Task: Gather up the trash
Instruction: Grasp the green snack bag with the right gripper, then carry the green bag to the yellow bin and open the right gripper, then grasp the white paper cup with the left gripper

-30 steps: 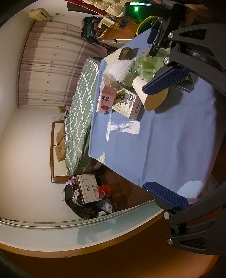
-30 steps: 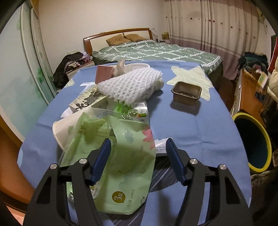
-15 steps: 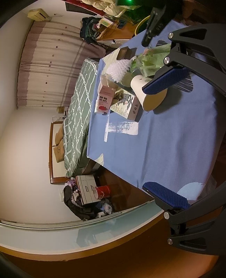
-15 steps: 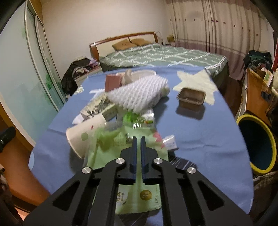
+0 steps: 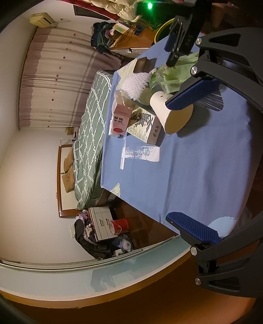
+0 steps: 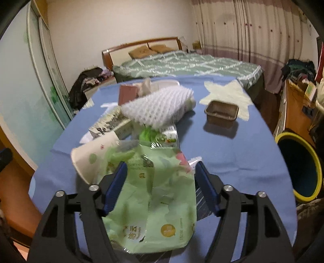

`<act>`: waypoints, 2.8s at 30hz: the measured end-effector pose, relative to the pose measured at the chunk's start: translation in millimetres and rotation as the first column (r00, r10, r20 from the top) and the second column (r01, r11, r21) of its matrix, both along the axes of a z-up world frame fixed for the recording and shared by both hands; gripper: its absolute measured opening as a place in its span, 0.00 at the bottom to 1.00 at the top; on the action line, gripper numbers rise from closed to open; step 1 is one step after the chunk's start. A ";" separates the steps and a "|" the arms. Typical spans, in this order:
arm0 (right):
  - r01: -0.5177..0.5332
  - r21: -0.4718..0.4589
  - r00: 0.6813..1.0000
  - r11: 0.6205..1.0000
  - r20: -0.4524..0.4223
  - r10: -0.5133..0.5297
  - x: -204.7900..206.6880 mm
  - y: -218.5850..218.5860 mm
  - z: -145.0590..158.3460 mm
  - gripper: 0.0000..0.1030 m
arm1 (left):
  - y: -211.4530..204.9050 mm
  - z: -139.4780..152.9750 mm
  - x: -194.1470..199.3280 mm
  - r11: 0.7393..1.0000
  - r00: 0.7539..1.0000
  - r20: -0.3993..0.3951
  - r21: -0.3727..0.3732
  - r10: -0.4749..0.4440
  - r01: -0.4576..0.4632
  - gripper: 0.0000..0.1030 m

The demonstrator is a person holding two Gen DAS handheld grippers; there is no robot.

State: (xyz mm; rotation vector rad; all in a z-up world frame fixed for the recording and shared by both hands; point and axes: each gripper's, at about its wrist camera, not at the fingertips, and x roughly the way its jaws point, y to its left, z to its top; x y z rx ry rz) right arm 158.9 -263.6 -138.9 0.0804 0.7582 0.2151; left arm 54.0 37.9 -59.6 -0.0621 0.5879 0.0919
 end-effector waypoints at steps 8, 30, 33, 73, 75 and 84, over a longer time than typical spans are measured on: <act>-0.056 0.000 0.995 0.998 -0.081 0.055 12.7 8.0 -16.2 0.08 | 0.3 -2.2 2.2 1.000 1.000 -0.011 0.000 -0.007 0.007 0.96; 0.062 0.037 0.987 0.997 0.145 -0.066 -20.2 -51.9 59.1 0.00 | -11.1 -4.5 3.8 0.999 0.999 -0.022 0.009 -0.035 0.035 0.96; 0.102 0.033 0.979 0.994 0.174 -0.106 -19.1 -69.4 70.6 0.00 | -14.9 -4.7 4.7 0.999 0.999 -0.026 0.015 -0.046 0.047 0.96; 0.577 -0.062 0.815 0.814 -0.014 -0.579 65.1 -288.8 -12.8 0.08 | -91.2 -50.8 111.1 0.938 0.932 -0.144 0.046 -0.333 0.343 0.96; 0.574 -0.063 0.817 0.817 -0.019 -0.576 67.4 -287.2 -12.9 0.09 | -92.1 -55.1 117.4 0.927 0.919 -0.156 0.048 -0.362 0.373 0.96; 0.559 -0.059 0.827 0.827 -0.034 -0.561 73.3 -279.7 -13.9 0.10 | -99.9 -71.6 124.5 0.846 0.847 -0.194 0.117 -0.495 0.521 0.90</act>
